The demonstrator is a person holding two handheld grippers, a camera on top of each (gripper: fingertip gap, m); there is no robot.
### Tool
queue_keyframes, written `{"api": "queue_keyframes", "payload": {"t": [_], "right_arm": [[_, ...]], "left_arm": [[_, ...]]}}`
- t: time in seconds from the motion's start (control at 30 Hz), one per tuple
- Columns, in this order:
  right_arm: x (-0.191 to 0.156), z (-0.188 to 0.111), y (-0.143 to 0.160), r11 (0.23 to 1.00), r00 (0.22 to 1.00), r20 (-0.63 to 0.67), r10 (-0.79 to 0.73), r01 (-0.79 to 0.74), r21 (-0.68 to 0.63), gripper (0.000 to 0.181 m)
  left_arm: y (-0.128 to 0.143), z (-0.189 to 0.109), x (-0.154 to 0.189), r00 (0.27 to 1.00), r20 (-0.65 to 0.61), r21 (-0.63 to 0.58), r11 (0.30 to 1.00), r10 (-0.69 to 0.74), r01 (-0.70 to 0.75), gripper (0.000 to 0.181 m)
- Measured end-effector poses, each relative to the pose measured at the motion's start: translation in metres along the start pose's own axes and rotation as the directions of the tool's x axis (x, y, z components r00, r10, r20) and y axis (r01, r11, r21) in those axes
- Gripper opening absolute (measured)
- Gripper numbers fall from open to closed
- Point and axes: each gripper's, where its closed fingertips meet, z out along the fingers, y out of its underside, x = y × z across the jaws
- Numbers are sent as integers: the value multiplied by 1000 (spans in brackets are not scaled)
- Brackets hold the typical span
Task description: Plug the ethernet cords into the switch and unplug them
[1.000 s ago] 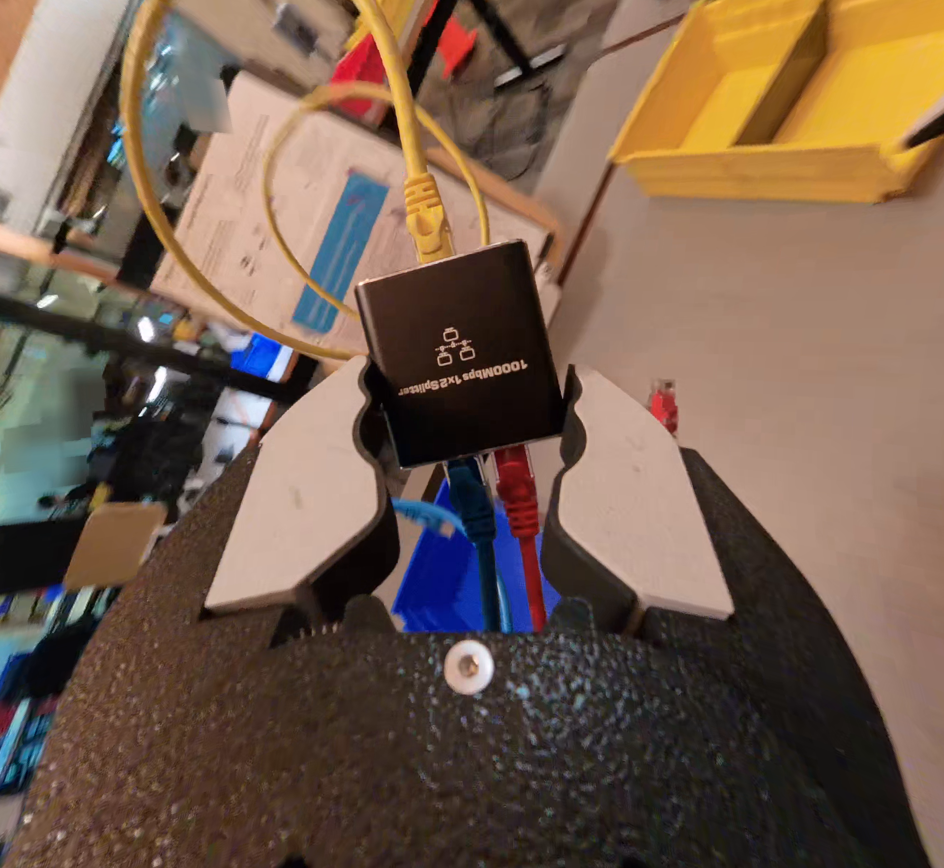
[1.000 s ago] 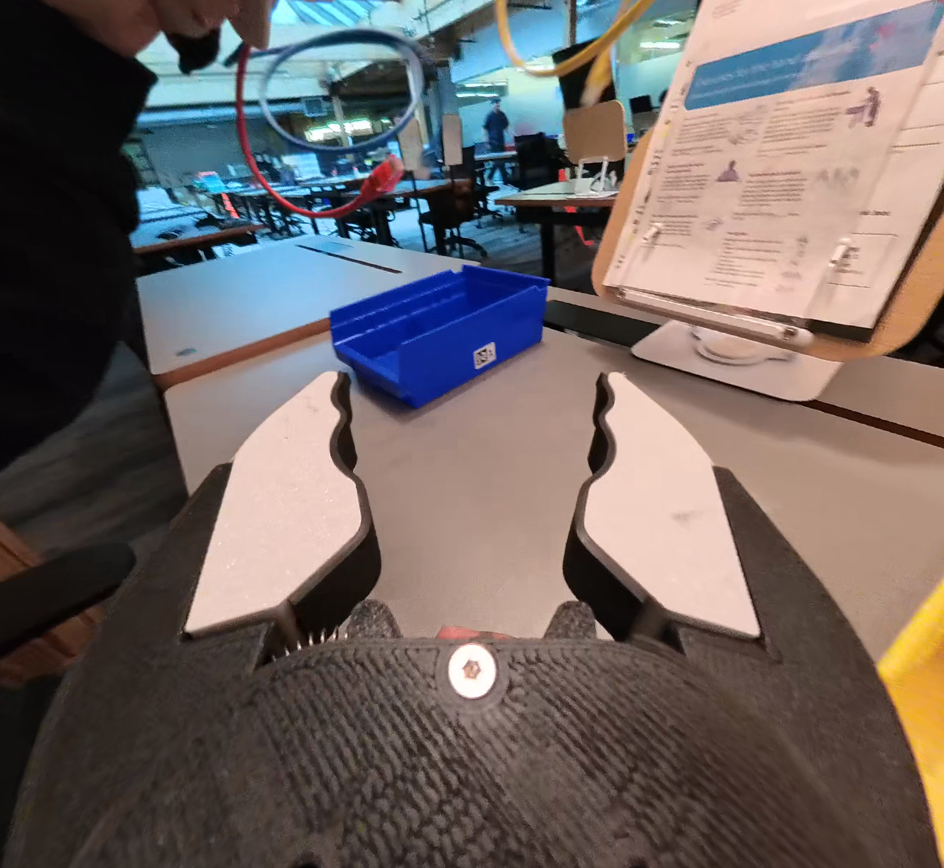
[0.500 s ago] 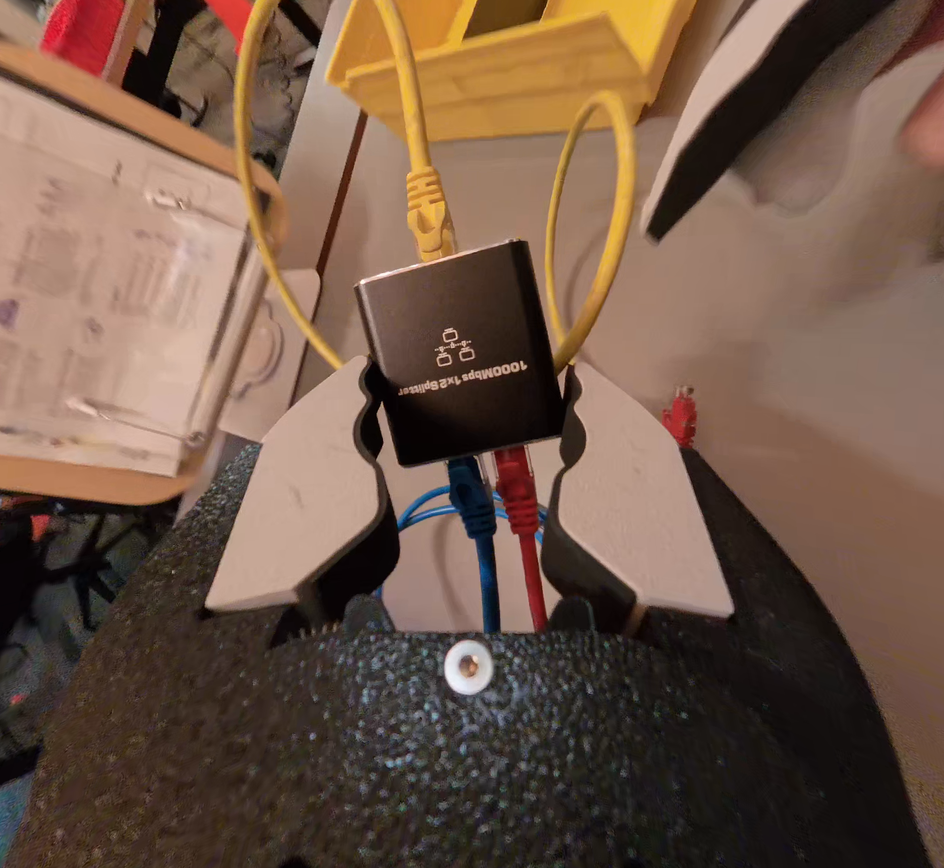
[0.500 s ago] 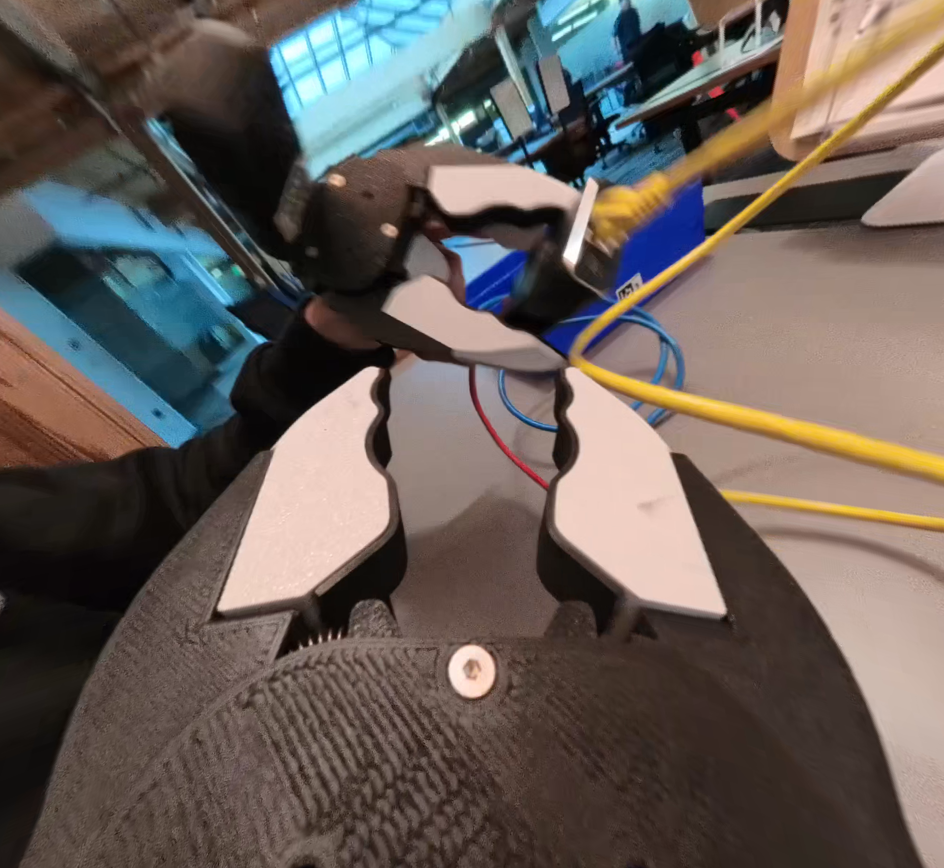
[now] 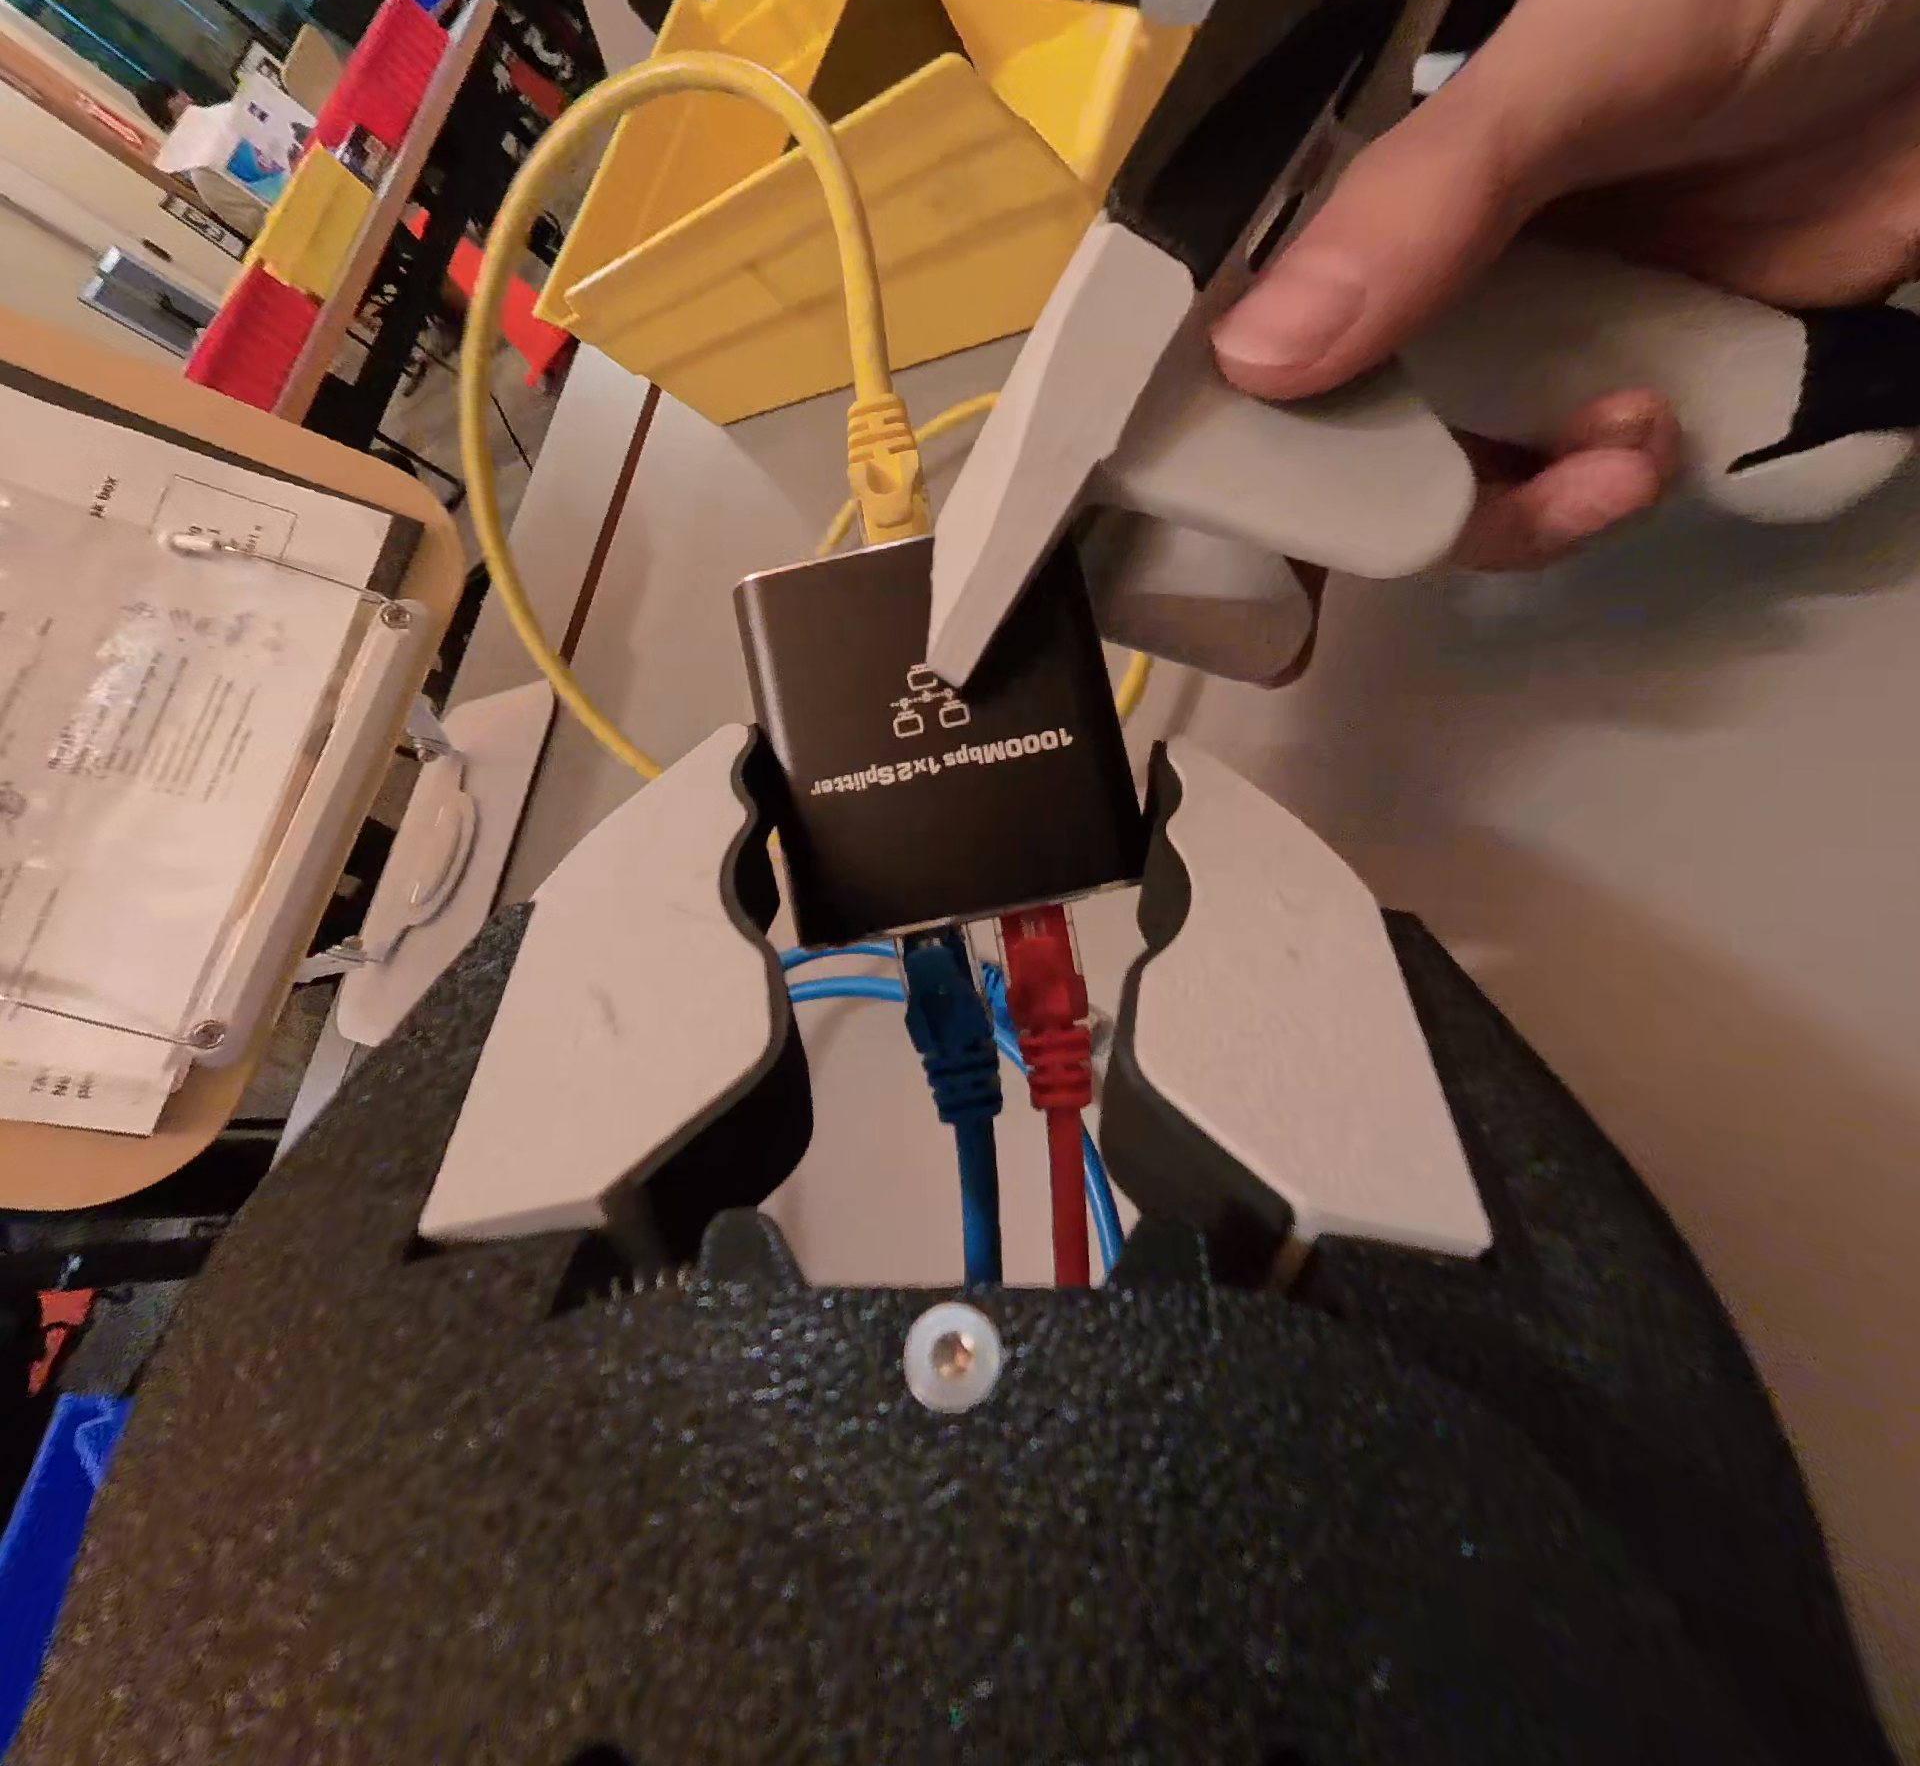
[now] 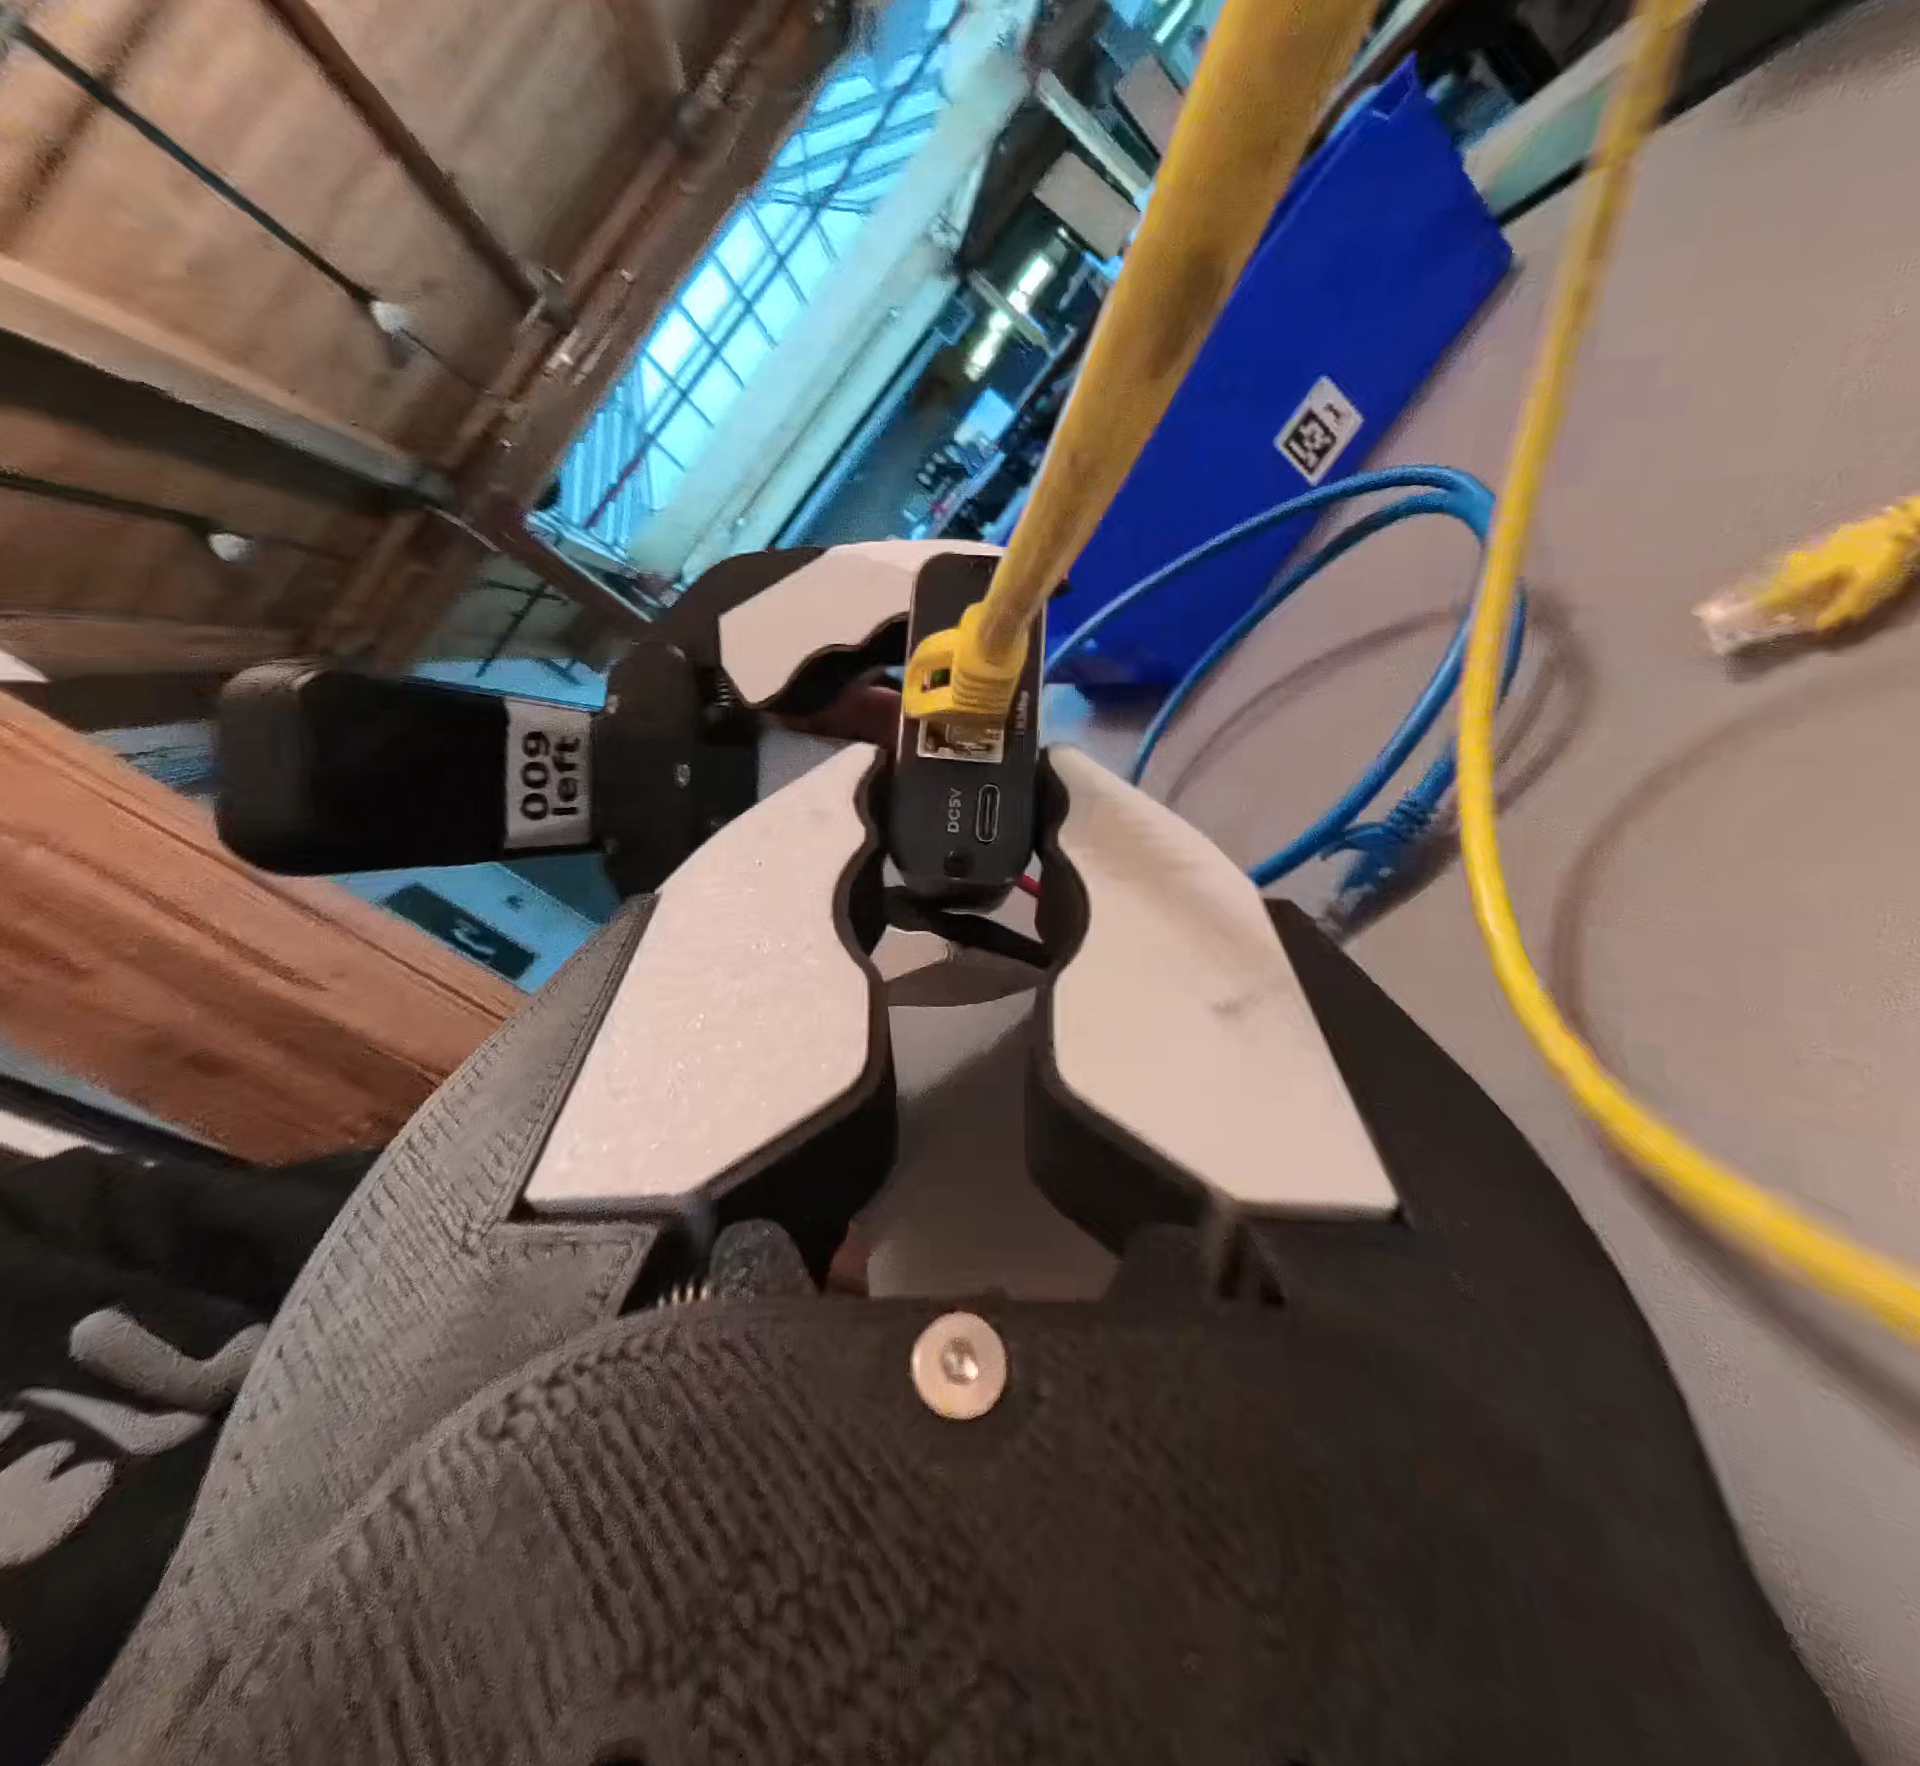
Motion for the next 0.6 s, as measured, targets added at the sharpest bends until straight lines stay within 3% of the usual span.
{"api": "queue_keyframes", "payload": {"t": [0.13,0.23,0.3,0.4,0.5,0.6], "right_arm": [[0,5,5,1000,998,51,-22,22,0,25],[0,3,-9,991,991,104,81,-92,99,25],[1,-1,-18,971,977,137,161,-182,155,25],[3,-8,-27,932,954,159,254,-286,225,24],[1,-11,-29,902,932,173,319,-354,246,25],[2,-16,-35,884,923,178,340,-378,274,25]], "left_arm": [[3,-5,-2,997,40,25,998,59,-60,68],[-7,-21,-19,970,232,27,997,67,-76,69],[-18,-32,-27,958,285,39,999,-6,-5,70],[-37,-34,-20,971,175,149,980,-160,135,73],[-38,-36,-24,957,111,217,946,-267,239,75],[-47,-55,-29,934,81,398,871,-347,289,68]]}}
